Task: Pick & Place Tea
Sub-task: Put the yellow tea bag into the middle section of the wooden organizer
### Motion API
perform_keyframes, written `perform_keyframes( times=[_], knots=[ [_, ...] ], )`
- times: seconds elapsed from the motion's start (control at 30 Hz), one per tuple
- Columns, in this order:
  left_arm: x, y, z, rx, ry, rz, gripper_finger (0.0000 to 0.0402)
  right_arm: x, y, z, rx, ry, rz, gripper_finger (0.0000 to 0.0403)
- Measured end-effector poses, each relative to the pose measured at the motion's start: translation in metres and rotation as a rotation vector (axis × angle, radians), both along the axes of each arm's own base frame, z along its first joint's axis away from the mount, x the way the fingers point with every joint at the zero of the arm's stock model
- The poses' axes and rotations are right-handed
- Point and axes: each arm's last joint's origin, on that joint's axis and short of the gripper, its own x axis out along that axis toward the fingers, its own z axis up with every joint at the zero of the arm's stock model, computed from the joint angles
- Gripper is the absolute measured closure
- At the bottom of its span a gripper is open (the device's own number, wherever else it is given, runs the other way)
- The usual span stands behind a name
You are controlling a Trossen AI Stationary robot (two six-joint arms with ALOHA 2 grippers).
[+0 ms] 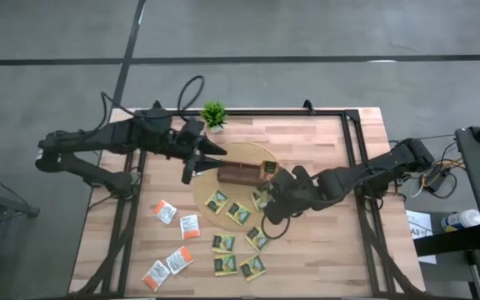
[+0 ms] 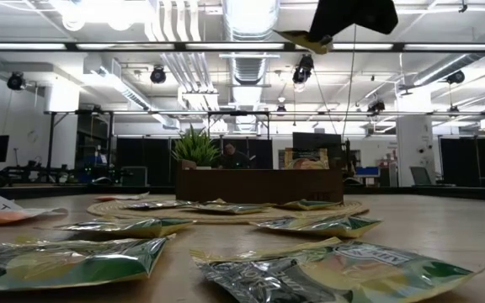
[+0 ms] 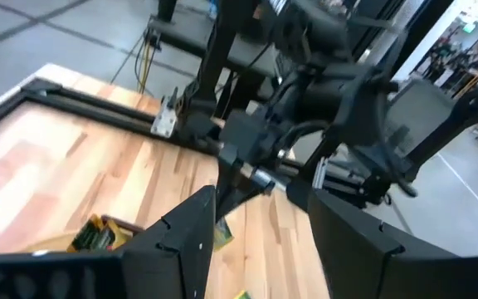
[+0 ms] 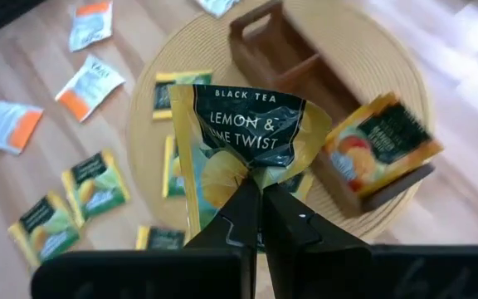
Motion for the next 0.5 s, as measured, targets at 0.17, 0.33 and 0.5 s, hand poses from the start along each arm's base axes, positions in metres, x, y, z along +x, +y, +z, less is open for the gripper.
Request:
perform_keyframes(
  times=[0.17, 0.33, 0.5],
  knots=[
    [0.021, 0.001, -0.016, -0.013, 0.076, 0.0, 0.0213, 0.001, -0.001, 0.005, -0.031, -0.018, 0.003, 0.0394],
    [0.04, 0.0, -0.032, -0.048, 0.144, -0.033, 0.0213, 0.002, -0.001, 0.011, -0.058, -0.027, 0.017, 0.0394],
    [0.055, -0.001, -0.047, -0.085, 0.201, -0.082, 0.0213, 0.003, -0.002, 0.016, -0.083, -0.035, 0.033, 0.0394]
  ],
)
